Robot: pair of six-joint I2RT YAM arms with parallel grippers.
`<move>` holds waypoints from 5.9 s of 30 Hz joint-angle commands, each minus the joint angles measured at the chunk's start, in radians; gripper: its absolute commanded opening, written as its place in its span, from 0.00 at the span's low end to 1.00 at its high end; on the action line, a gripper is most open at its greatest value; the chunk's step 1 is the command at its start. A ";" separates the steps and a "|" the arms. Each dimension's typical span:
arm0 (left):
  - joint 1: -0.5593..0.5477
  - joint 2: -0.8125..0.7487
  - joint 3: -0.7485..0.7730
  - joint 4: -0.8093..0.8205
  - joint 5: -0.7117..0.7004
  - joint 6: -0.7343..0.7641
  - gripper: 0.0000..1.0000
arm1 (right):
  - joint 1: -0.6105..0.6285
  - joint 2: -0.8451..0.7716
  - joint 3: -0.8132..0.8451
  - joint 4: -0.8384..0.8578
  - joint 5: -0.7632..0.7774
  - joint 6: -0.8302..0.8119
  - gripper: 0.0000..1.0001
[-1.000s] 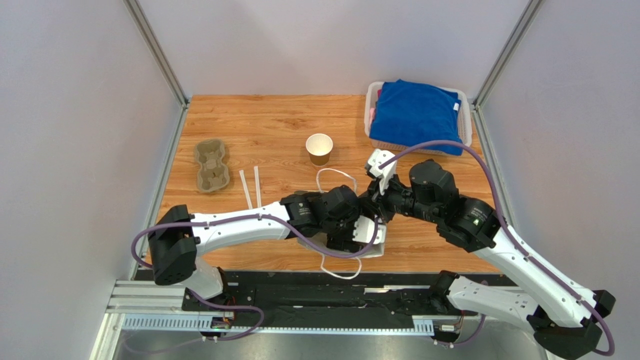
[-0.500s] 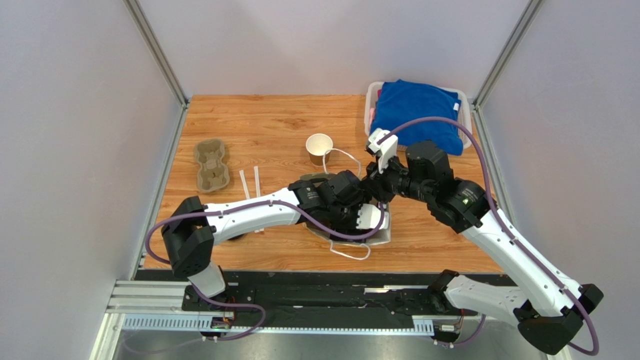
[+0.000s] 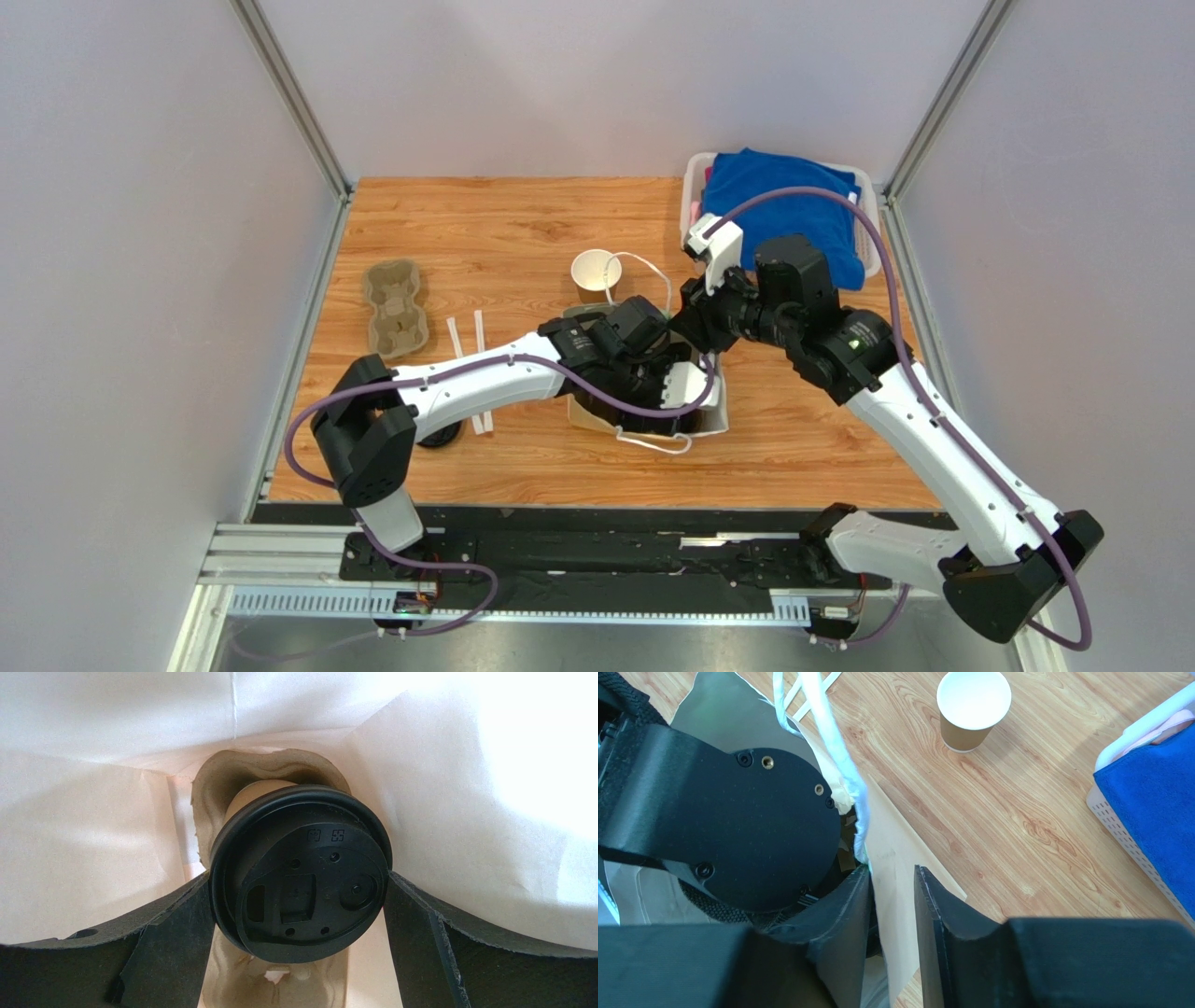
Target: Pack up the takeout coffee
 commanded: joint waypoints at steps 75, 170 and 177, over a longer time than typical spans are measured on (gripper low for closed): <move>-0.069 -0.208 -0.182 0.177 -0.085 0.025 0.99 | 0.088 -0.144 -0.094 0.012 -0.035 -0.122 0.00; 0.365 -0.155 0.459 -0.133 0.038 -0.568 0.99 | -0.282 0.318 0.198 0.232 -0.109 -0.254 0.00; 0.479 -0.202 0.445 -0.098 0.021 -0.755 0.99 | -0.285 0.347 0.205 0.245 -0.121 -0.262 0.00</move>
